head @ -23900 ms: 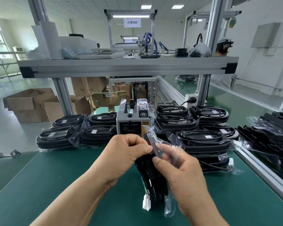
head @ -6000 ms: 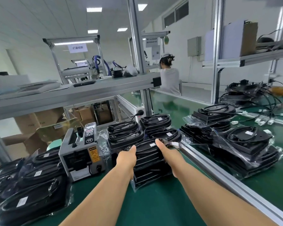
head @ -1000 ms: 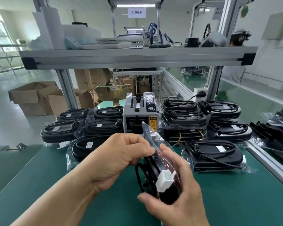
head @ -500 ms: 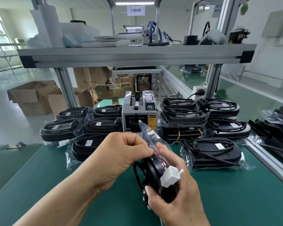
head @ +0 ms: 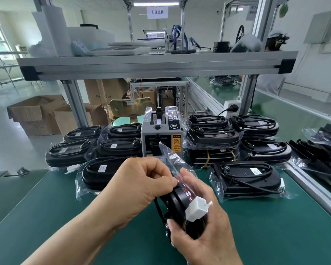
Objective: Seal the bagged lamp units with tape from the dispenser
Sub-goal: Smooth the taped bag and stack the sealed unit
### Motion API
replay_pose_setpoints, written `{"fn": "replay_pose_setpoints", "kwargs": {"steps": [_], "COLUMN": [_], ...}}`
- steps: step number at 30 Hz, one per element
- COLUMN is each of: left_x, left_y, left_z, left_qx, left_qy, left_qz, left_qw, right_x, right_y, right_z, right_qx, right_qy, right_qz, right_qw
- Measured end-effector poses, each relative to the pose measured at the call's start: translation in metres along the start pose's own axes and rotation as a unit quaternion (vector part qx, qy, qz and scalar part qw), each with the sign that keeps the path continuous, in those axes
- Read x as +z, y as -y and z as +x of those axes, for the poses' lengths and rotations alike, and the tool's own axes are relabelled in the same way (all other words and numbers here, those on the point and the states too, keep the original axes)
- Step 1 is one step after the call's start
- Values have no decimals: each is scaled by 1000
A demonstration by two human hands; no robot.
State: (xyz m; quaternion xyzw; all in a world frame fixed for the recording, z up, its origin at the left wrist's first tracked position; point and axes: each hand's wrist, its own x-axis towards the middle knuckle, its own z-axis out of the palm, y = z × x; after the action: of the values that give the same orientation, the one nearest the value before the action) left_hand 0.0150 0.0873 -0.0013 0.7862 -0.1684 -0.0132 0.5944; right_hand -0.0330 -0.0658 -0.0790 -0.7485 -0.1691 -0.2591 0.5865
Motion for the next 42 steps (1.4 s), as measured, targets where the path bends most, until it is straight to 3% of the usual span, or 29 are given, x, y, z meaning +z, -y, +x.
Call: {"fn": "replay_pose_setpoints", "kwargs": {"steps": [11,21,27,33,37,40,42], "left_x": [12,16,18,32,29,28,27], "left_y": [11,11,9,15,10,10,15], "left_z": [-1,-4,-4,-14,-3,4,3], "left_qx": [-19,-21,-108,-201,-104,0,29], "left_qy": [-72,-80,-91,12,-16,-39,-43], "left_qz": [-15,-32,-95,-173,-174,-53,23], "left_qw": [997,996,985,964,979,998,998], "right_x": [0,2,0,0,-5,-15,-24], "right_y": [0,0,0,4,-7,-16,-22], "right_z": [-1,-3,-4,-1,6,11,11], "right_qx": [6,31,44,115,107,93,78], "right_qy": [7,10,19,41,66,142,206], "right_qz": [-15,-31,-52,-42,17,58,26], "right_qw": [1000,999,998,992,992,984,975]}}
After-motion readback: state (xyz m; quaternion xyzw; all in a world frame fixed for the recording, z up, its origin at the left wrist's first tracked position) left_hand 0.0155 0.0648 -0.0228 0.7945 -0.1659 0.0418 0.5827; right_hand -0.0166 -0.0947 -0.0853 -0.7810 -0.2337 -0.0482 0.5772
